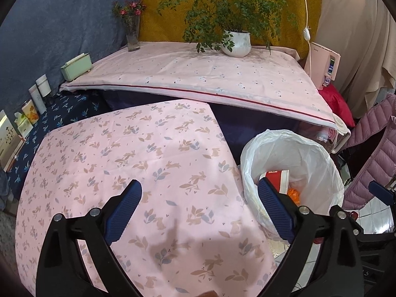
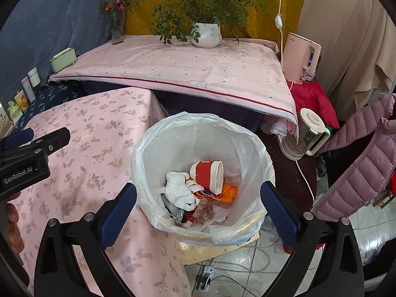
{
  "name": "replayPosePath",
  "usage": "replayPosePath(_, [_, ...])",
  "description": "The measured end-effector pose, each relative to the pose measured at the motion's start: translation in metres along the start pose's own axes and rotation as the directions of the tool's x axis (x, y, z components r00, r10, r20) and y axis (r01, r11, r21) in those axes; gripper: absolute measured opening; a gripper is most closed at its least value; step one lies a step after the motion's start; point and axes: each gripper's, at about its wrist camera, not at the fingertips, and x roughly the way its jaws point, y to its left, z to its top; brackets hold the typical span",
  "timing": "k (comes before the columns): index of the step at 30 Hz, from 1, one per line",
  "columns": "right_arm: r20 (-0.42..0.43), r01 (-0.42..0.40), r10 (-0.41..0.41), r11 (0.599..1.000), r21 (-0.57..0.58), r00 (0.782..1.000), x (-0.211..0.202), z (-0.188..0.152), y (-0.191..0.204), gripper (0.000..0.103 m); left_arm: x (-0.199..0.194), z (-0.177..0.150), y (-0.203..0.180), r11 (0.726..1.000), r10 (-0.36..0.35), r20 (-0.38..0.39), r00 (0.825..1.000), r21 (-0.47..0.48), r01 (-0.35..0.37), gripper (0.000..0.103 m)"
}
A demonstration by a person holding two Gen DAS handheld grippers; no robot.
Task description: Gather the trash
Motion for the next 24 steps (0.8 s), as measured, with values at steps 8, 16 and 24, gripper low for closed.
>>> replayPosePath(8, [-0.002, 0.008, -0.008, 1.0, 0.018, 1.0, -0.004, -0.01, -0.002, 0.096, -0.003, -0.012, 0.0, 1.0, 0.016, -0.002, 1.0, 0.002, -0.016, 0.091])
replayPosePath(16, [-0.003, 0.029, -0.029, 0.999, 0.017, 1.0, -0.004, -0.018, -0.001, 0.096, -0.005, -0.018, -0.002, 1.0, 0.025, 0.002, 1.0, 0.004, -0.025, 0.091])
replayPosePath(24, [0.007, 0.04, -0.04, 0.999, 0.006, 0.999, -0.007, -0.021, 0.003, 0.096, -0.007, -0.023, -0.002, 1.0, 0.031, 0.006, 1.0, -0.004, -0.031, 0.091])
